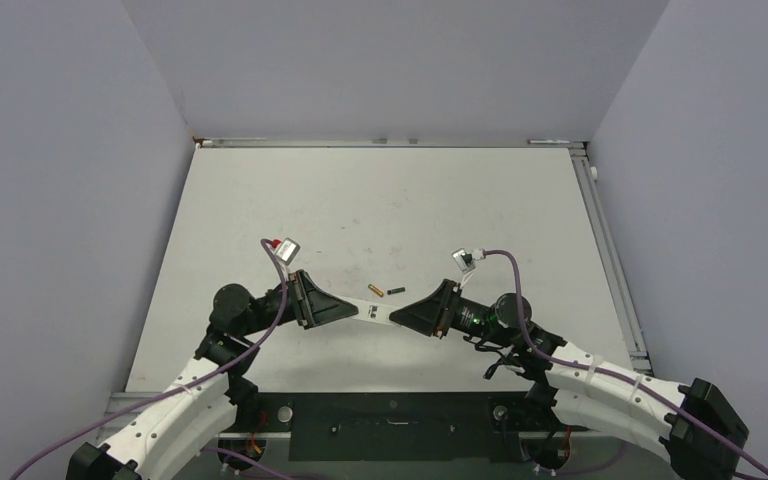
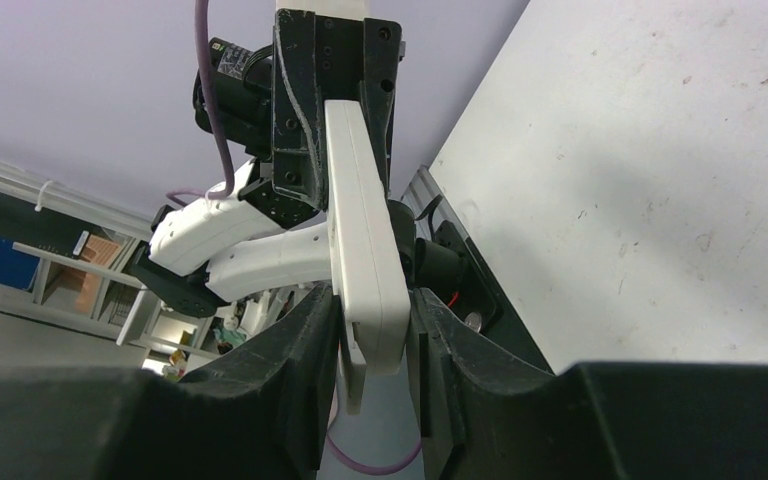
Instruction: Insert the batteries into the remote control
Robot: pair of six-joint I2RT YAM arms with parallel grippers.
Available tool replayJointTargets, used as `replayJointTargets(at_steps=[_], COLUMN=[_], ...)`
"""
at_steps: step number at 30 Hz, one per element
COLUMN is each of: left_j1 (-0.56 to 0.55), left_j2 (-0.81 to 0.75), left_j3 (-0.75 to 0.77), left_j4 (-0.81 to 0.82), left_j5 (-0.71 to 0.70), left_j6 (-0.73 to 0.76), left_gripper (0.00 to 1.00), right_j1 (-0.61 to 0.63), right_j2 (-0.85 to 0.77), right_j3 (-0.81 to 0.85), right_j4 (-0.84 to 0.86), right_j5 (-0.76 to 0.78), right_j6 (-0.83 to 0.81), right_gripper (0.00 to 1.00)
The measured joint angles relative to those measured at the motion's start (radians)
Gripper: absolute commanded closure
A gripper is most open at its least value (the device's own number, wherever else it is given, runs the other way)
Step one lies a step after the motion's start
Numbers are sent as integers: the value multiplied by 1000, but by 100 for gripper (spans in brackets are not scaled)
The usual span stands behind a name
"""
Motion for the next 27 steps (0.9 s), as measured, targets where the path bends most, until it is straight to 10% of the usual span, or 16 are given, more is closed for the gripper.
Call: replayJointTargets(at_steps=[27], left_j1=[4], left_j2=[21], left_j3=[13], left_j4=[-18], left_j5=[6], left_j6=[29], left_gripper=[100], right_j1=[0], right_j2=[-59], right_j3=[0], right_j4=[-90], right_j5=[24], right_j6=[-22], right_gripper=[71])
